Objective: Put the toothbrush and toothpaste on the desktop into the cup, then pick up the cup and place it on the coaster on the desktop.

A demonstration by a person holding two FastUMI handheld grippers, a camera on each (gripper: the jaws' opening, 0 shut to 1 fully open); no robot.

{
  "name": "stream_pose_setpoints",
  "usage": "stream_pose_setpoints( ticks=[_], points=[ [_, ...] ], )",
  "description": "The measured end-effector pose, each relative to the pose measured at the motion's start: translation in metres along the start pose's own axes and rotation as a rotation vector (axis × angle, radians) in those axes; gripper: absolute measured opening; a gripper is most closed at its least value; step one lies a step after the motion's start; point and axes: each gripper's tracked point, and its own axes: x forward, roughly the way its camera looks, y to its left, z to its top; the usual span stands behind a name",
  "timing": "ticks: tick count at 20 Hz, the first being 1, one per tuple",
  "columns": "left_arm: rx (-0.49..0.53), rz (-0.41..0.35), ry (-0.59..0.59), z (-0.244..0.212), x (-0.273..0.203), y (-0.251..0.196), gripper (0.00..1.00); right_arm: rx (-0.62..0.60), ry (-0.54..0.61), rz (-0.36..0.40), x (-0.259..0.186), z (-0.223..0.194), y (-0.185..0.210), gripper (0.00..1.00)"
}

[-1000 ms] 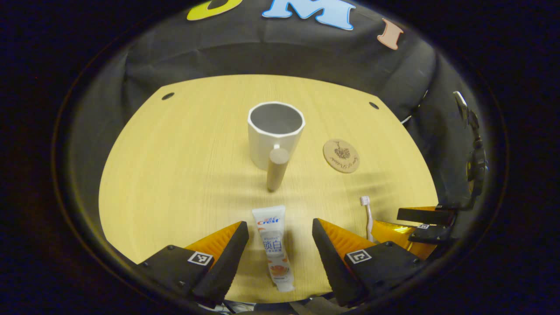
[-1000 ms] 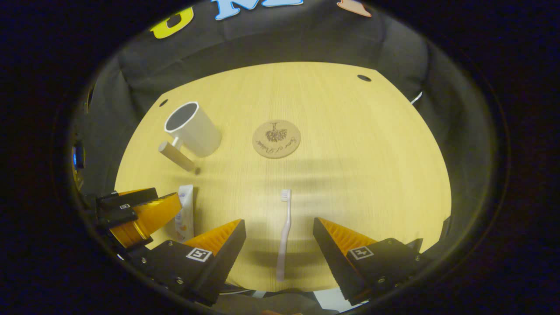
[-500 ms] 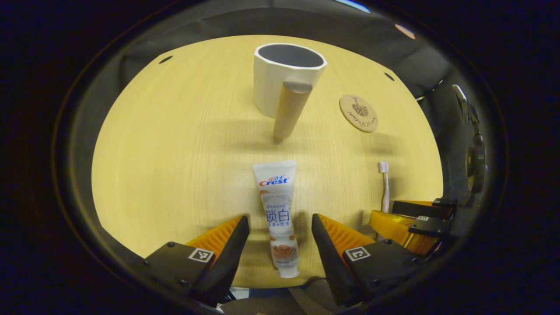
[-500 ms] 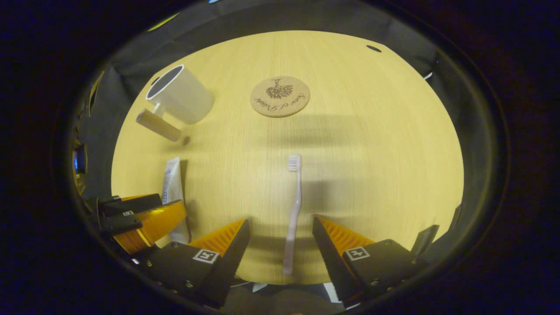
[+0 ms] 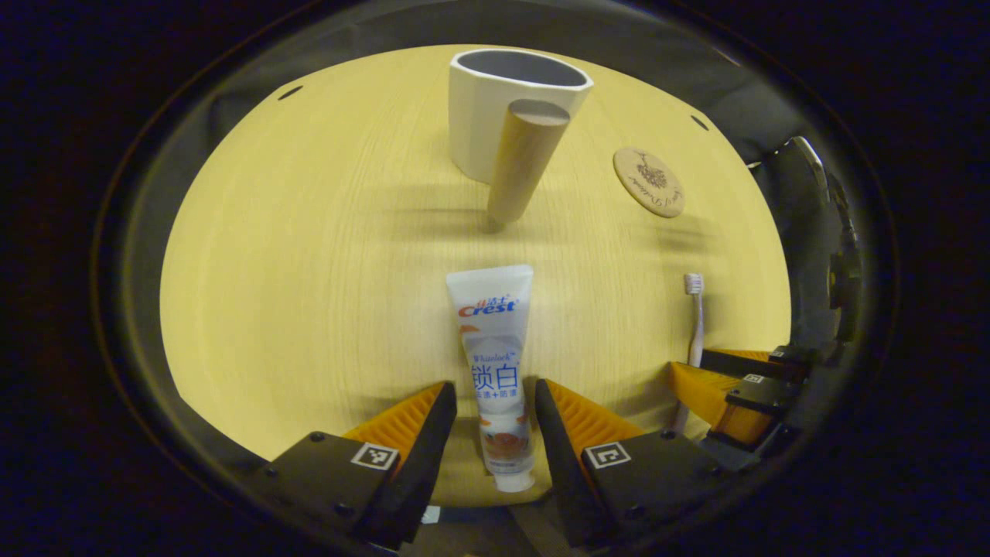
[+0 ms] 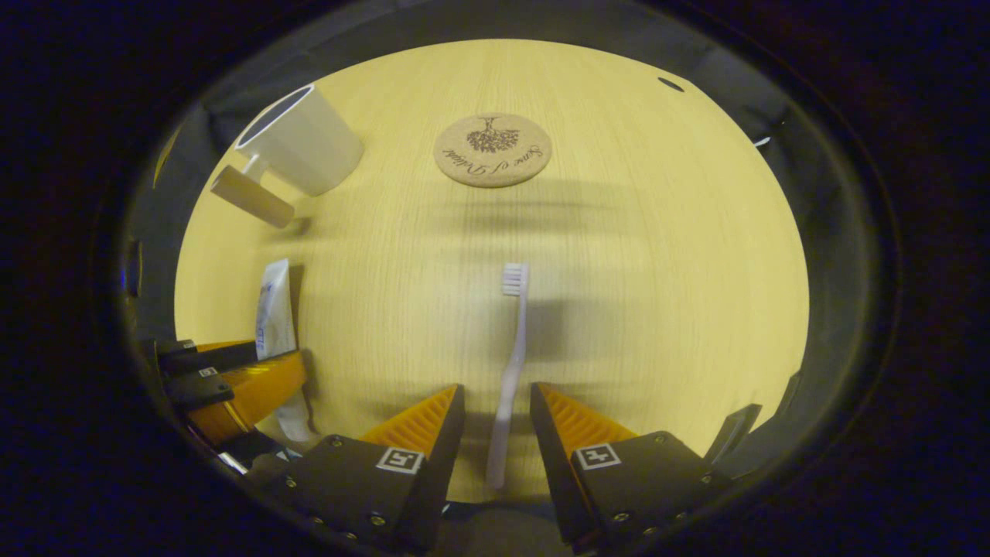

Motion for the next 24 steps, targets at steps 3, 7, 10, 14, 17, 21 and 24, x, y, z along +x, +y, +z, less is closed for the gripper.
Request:
stream_pose_setpoints(
  ticks=[3,7,10,14,17,21,24],
  points=[
    [0.012,0.022,-0.006,0.001,0.001,0.003,0.58,0.006,0.005,-0.022,0.001,-0.002,-0.006,0.33],
    [0.011,0.028,-0.029,0.003,-0.001,0.002,0.41,0.015,-0.001,0.003,0.000,-0.002,-0.005,0.19],
    [0.011,0.025,-0.037,0.004,0.000,0.003,0.38,0.027,-0.010,0.051,0.000,-0.003,-0.002,0.12],
    [0.024,0.013,-0.075,0.005,-0.002,0.003,0.31,0.057,-0.043,0.110,-0.001,-0.001,-0.001,0.04],
    [0.022,-0.008,-0.103,0.006,-0.001,0.002,0.23,0.046,-0.081,0.124,0.000,0.001,-0.001,0.04],
    [-0.016,-0.019,-0.146,0.007,-0.004,0.005,0.22,0.045,-0.130,0.157,-0.008,0.001,0.002,0.04],
    [-0.059,-0.039,-0.213,0.015,-0.017,0.007,0.23,0.072,-0.200,0.215,-0.024,0.012,0.007,0.04]
  ],
)
